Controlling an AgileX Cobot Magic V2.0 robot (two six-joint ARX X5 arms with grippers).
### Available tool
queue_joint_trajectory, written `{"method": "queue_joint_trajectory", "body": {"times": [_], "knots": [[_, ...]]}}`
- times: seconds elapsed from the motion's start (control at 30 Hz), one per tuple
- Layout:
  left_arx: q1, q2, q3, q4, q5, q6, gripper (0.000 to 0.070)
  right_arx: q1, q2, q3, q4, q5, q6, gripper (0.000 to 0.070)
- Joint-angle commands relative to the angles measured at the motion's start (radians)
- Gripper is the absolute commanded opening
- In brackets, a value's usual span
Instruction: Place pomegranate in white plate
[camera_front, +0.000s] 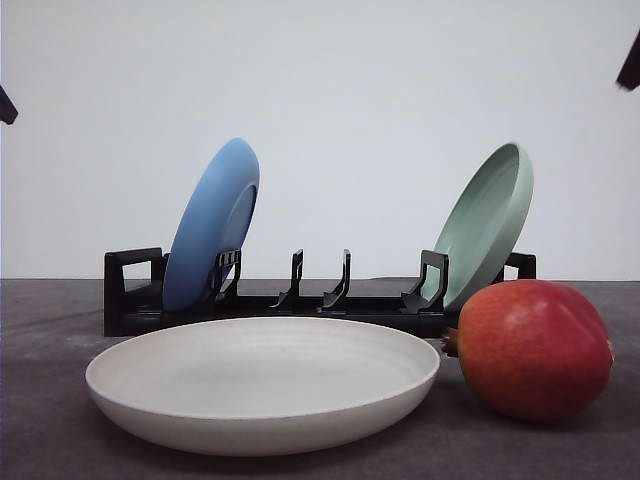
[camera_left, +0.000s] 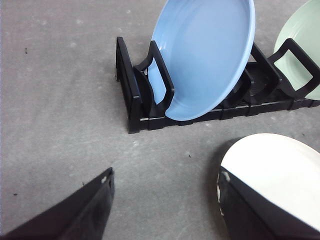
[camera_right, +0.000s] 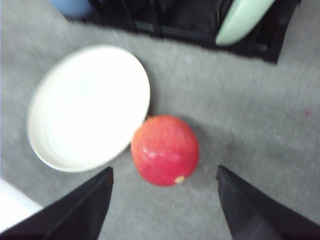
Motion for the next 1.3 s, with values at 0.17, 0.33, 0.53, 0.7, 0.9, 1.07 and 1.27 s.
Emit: {"method": "queue_joint_trajectory", "body": {"times": [0.17, 0.33, 0.53, 0.7, 0.9, 1.07, 1.27], "knots": [[-0.001, 0.005, 0.008, 0.016, 0.002, -0.004, 0.0393, 0.107, 0.226, 0.079, -0.012, 0.086, 0.011, 0.0423], [-0.001, 0.005, 0.008, 0.016, 0.002, -0.004, 0.0393, 0.177, 0.373, 0.112, 0.000, 0.140, -0.006, 0.0553], [-0.001, 0.005, 0.008, 0.015, 0.002, -0.004, 0.0393, 0.217, 0.483, 0.113, 0.074, 0.146, -0.056, 0.0565], [-0.001, 0.005, 0.008, 0.015, 0.002, -0.004, 0.0393, 0.221, 0.554, 0.113, 0.114, 0.167, -0.077, 0.0626], [-0.001, 0.005, 0.008, 0.016, 0.002, -0.003, 0.0393, 0.221, 0.618, 0.113, 0.143, 0.165, -0.080, 0.0628], [-0.001, 0.005, 0.008, 0.016, 0.002, -0.003, 0.0393, 0.220, 0.663, 0.113, 0.149, 0.165, -0.079, 0.0627], [-0.001, 0.005, 0.008, 0.016, 0.002, -0.003, 0.0393, 0.221, 0.708, 0.113, 0.147, 0.165, -0.079, 0.0613]]}}
